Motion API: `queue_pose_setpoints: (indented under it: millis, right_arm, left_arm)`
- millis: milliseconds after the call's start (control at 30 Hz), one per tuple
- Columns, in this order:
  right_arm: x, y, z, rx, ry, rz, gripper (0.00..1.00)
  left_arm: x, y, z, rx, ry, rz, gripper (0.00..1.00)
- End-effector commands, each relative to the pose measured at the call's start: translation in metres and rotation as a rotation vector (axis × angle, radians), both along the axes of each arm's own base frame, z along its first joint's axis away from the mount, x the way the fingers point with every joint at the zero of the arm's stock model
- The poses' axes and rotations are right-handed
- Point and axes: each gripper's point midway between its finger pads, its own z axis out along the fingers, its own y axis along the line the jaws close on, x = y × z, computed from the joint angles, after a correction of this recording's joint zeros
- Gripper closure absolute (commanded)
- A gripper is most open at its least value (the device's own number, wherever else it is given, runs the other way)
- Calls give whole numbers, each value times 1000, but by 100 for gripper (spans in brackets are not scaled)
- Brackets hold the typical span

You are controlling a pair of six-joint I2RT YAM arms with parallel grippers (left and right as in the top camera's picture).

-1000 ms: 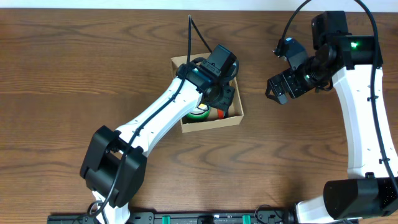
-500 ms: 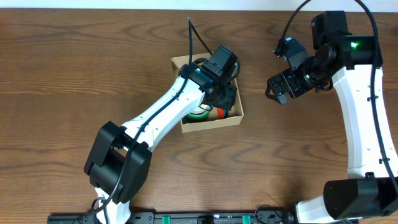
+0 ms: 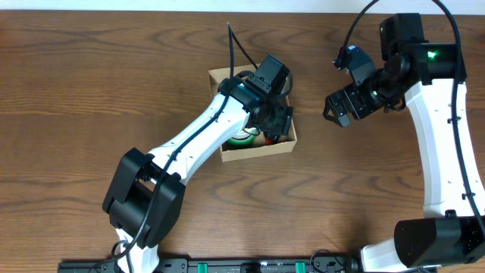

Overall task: Pack container
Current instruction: 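Carry the black marker with the left gripper into the box and release, then raise both grippers away from the box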

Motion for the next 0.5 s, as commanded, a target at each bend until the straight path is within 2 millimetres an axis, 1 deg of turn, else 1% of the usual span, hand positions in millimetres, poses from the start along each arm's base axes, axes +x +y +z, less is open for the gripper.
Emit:
queue_pose_setpoints:
  millis: [0,100,200,267,300,333,433,467]
  right_arm:
    - [0,7,6,52,-7,-6,1]
    - [0,7,7,59,-5,-14,1]
    - [-1,16,9,108,-2,-2,1]
    - [-2,26,14,175,1,15,1]
    - [-1,33,17,215,-5,25,1]
    - [0,36,19,237,-12,32,1]
    - [5,45,26,295,-41,51,1]
    - [6,48,28,310,-48,56,1]
  left_arm:
    - [2,-7,5,-25,-5,-10,16]
    - [3,-9,9,-31,-13,-13,17]
    - [8,-10,22,-38,-30,-15,19]
    - [12,-9,36,-38,-51,-28,21]
    - [16,-6,47,-28,-64,-16,23]
    - [19,-3,54,-23,-71,-8,24]
    - [31,12,80,-29,-72,57,27]
    - [37,21,88,-35,-66,95,28]
